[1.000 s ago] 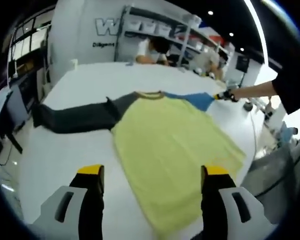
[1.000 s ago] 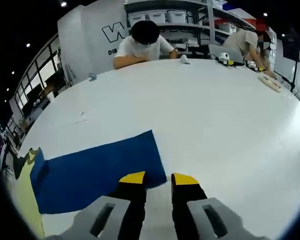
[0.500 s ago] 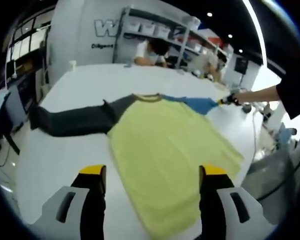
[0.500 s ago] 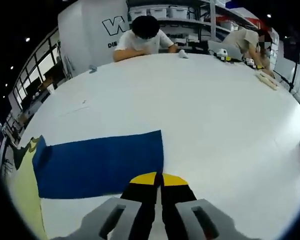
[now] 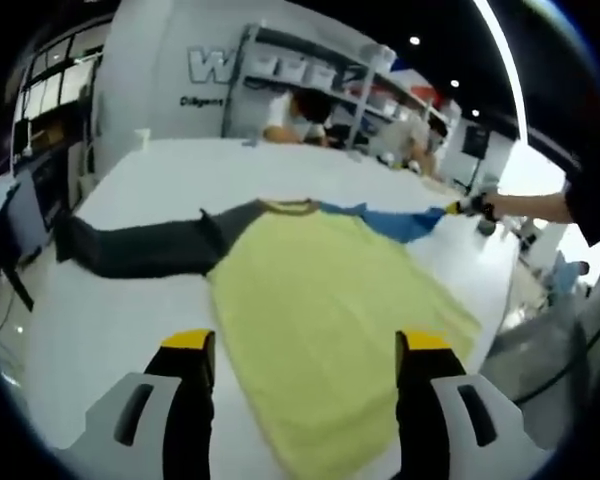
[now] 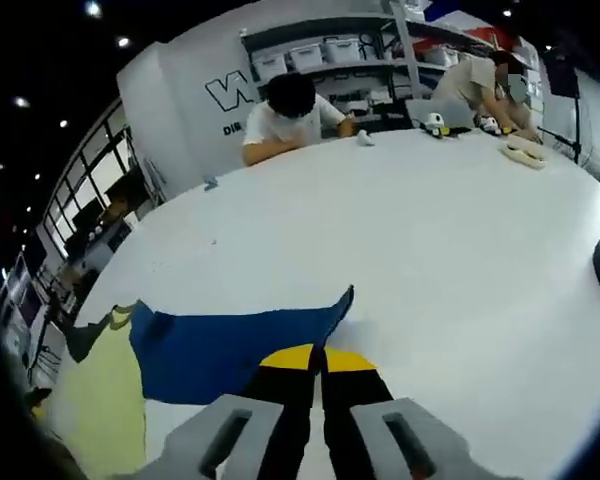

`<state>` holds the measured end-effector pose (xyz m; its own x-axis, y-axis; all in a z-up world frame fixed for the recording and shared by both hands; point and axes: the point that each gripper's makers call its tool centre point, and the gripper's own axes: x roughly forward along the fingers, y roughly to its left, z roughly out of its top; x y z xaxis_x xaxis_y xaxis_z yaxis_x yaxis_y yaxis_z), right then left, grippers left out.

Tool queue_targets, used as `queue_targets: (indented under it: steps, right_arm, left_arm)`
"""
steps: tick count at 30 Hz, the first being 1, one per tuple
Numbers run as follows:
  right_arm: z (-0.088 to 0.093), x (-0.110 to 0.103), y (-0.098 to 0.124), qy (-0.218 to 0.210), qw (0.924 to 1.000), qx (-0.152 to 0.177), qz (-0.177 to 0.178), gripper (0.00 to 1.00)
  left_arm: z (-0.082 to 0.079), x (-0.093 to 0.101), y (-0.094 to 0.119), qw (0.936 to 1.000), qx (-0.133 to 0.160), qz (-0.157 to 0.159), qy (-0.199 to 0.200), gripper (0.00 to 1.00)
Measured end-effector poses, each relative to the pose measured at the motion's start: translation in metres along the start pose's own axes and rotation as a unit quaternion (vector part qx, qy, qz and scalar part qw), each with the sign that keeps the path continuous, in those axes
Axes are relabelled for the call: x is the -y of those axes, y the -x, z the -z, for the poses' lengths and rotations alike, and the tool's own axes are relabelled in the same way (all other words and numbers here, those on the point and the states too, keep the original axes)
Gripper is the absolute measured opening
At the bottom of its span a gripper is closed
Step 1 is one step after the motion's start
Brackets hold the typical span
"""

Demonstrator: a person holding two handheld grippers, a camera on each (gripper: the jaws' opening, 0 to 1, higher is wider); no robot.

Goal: Fold the garment on the visible template until the final outline fits inside the template.

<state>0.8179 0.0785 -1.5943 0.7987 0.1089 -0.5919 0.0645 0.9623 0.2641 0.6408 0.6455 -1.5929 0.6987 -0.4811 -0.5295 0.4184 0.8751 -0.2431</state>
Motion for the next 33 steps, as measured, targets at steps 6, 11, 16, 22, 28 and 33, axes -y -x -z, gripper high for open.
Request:
queue_targets:
  steps: [6,11,16,22,28,33]
  right_arm:
    - [-0.035,-0.043,0.022,-0.036,0.9960,0.050,-0.065,0.00]
    - [-0.066,-0.077,0.036,-0.047,0.9886,0.090,-0.111,0.00]
    - [-0.105,-0.130,0.066,0.008,0.9748,0.147,-0.168,0.00]
    - [-0.130,-0.197,0.094,0.049,0.9542,0.183,-0.231,0.00]
    - [-0.140,-0.272,0.098,0.104,0.9314,0.184,-0.297,0.00]
    - [-0.137,-0.326,0.085,0.128,0.9143,0.171,-0.344,0.00]
  left_arm:
    - [-0.003,0.001,0.004,0.9999,0.015,0.004,0.000,0.68]
    - [-0.004,0.001,0.011,0.9998,0.019,0.001,-0.010,0.68]
    - [-0.003,-0.002,0.018,0.9995,0.031,-0.001,-0.004,0.68]
    - [-0.001,-0.002,0.024,0.9993,0.036,-0.004,0.003,0.68]
    - [-0.002,-0.003,0.027,0.9990,0.042,-0.010,0.008,0.67]
    - [-0.003,-0.004,0.029,0.9986,0.049,-0.015,0.014,0.67]
